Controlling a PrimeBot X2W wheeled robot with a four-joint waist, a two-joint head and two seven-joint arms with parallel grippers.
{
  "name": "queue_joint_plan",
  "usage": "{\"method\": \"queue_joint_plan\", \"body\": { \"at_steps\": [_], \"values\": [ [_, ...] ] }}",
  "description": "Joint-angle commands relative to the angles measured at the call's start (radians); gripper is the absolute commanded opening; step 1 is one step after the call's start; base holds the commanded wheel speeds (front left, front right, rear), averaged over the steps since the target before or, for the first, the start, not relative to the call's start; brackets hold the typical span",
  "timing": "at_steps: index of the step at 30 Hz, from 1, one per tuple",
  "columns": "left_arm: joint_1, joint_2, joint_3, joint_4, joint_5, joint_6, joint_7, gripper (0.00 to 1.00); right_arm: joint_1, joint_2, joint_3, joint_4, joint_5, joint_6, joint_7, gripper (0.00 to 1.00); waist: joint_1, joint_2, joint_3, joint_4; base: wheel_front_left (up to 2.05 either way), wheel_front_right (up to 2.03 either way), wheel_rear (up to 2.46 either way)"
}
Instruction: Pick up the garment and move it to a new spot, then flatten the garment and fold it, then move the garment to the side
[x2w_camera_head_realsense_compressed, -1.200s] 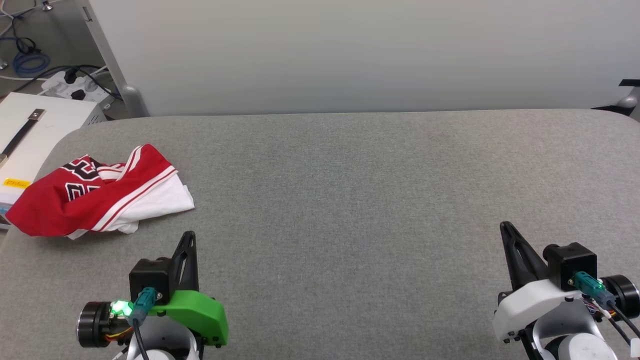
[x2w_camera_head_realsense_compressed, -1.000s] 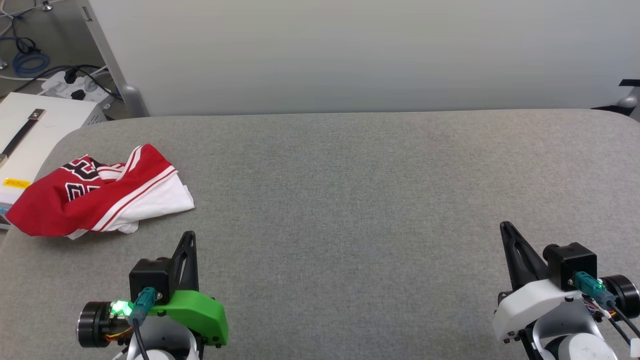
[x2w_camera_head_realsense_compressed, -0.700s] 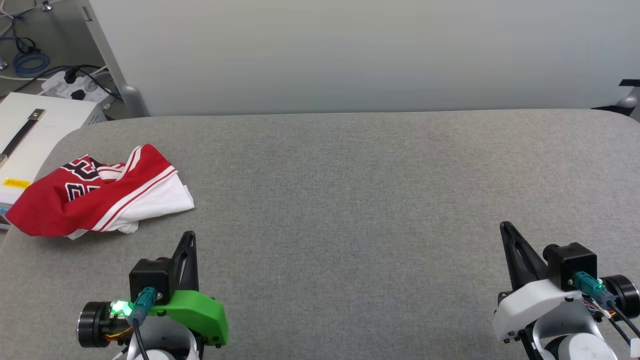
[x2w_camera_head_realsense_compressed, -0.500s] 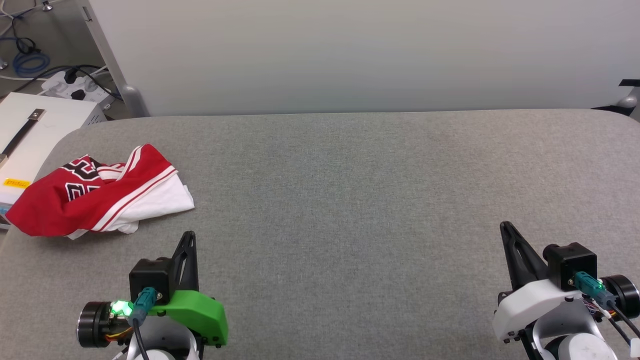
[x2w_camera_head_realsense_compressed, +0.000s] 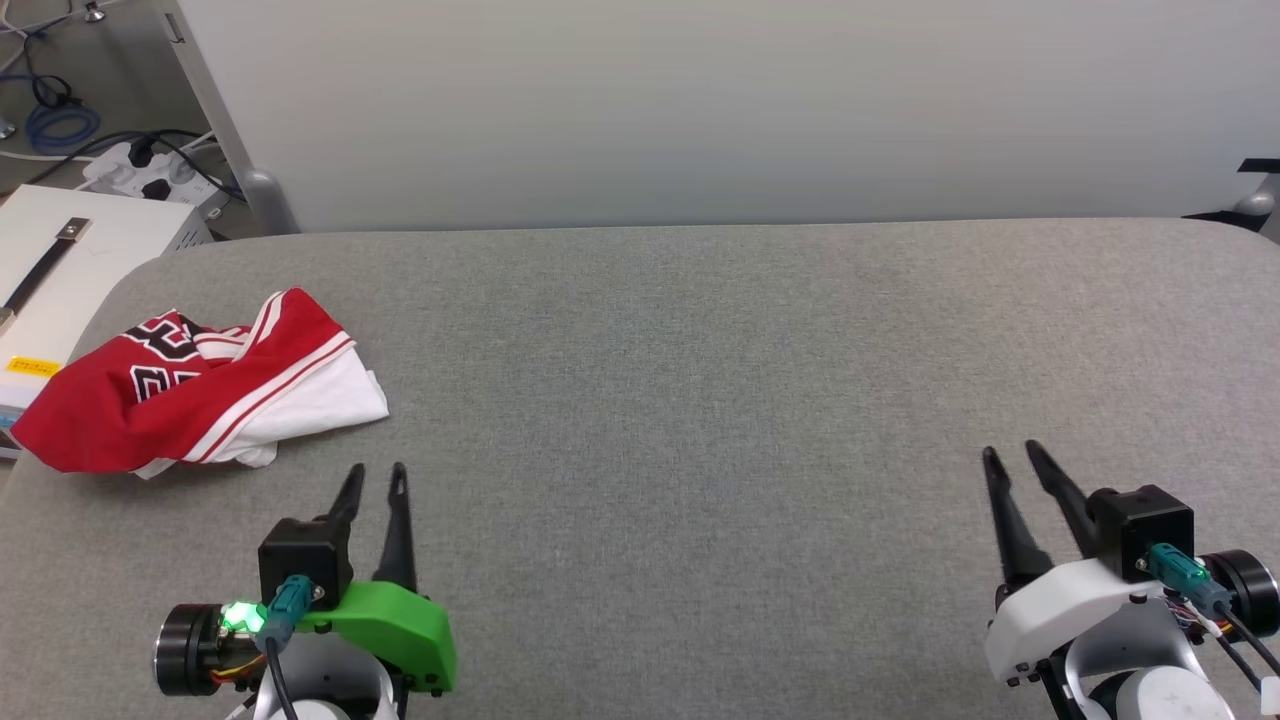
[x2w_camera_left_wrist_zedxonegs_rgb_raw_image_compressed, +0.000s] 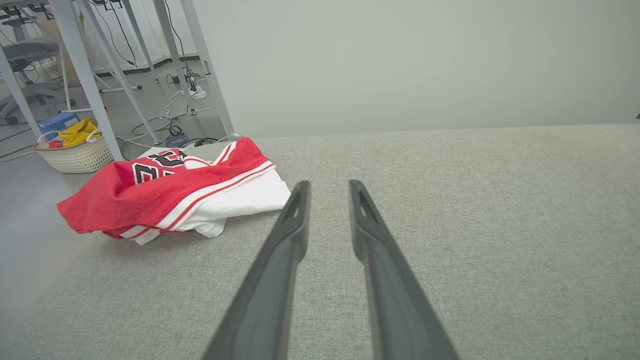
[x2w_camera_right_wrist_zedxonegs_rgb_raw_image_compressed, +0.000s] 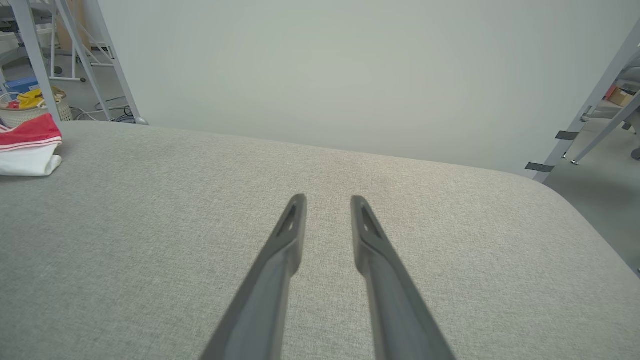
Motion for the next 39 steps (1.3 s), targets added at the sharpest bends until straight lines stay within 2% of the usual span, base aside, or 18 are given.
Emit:
{"method": "queue_joint_plan", "body": {
  "at_steps": [1, 39],
  "values": [
    [0.0, 0.0, 0.0, 0.0, -0.001, 0.0, 0.0, 1.0, 0.0, 0.0, 0.0, 0.0, 0.0, 0.0, 0.0, 1.0, 0.0, 0.0, 0.0, 0.0, 0.0, 0.0, 0.0],
    [-0.004, -0.002, -0.01, 0.057, -0.083, -0.014, -0.079, 1.0, -0.02, 0.0, -0.032, 0.04, 0.093, 0.0, -0.078, 1.0, 0.0, 0.0, 0.002, 0.003, 0.0, 0.0, 0.0]
  ]
}}
